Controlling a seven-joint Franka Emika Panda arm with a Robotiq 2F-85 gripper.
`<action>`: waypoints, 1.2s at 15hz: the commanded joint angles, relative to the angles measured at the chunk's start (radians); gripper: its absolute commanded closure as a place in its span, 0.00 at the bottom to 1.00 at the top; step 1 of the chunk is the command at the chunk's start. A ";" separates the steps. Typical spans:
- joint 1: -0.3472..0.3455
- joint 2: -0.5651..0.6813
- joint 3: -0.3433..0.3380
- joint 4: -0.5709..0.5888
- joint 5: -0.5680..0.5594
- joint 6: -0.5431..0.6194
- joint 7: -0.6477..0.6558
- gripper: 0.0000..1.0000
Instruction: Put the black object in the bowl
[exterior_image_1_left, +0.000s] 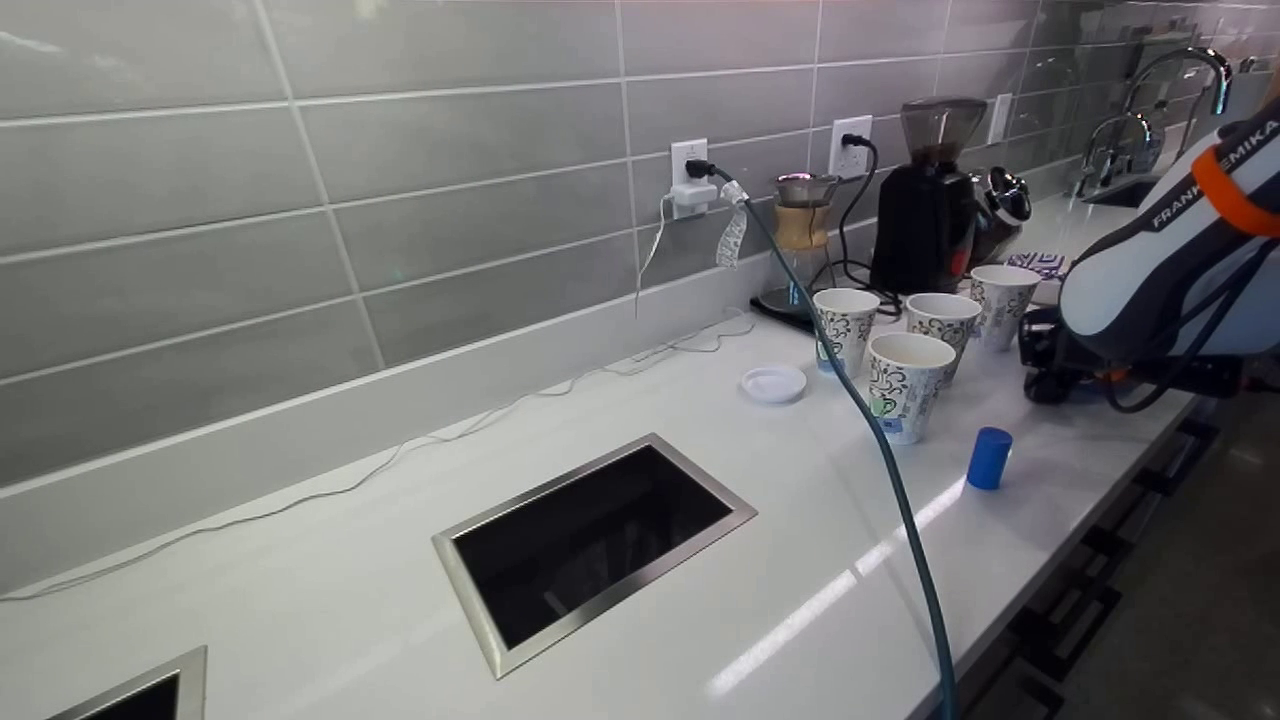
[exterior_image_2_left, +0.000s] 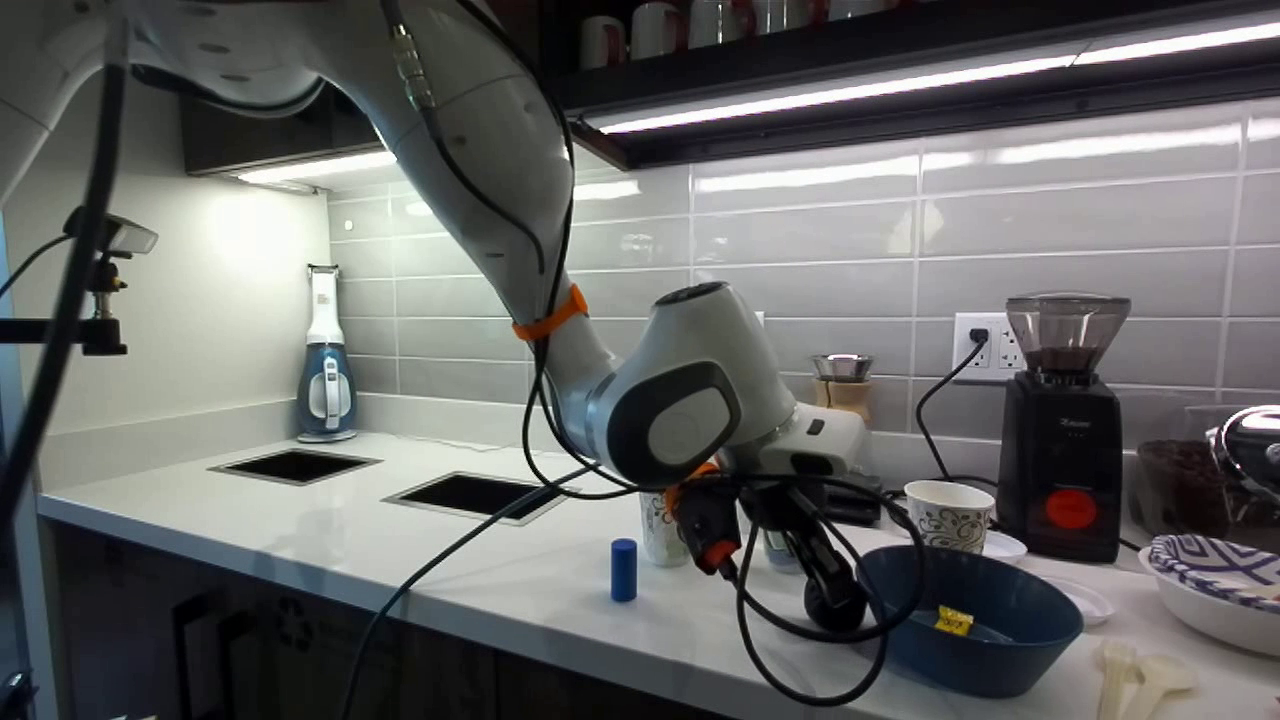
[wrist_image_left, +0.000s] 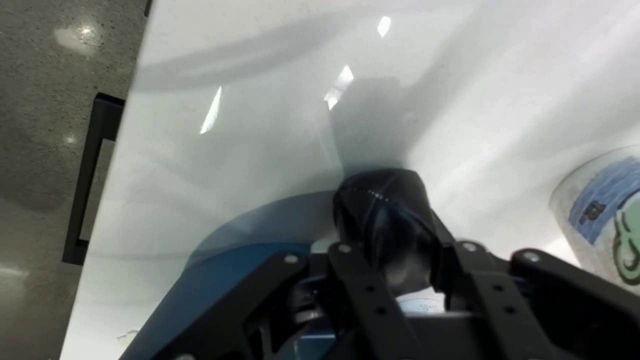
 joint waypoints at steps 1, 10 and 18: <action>0.040 -0.045 -0.031 0.001 0.004 -0.070 0.041 0.65; -0.016 -0.249 0.034 0.019 0.101 -0.414 0.008 0.92; -0.108 -0.245 0.023 0.056 0.122 -0.267 -0.084 0.92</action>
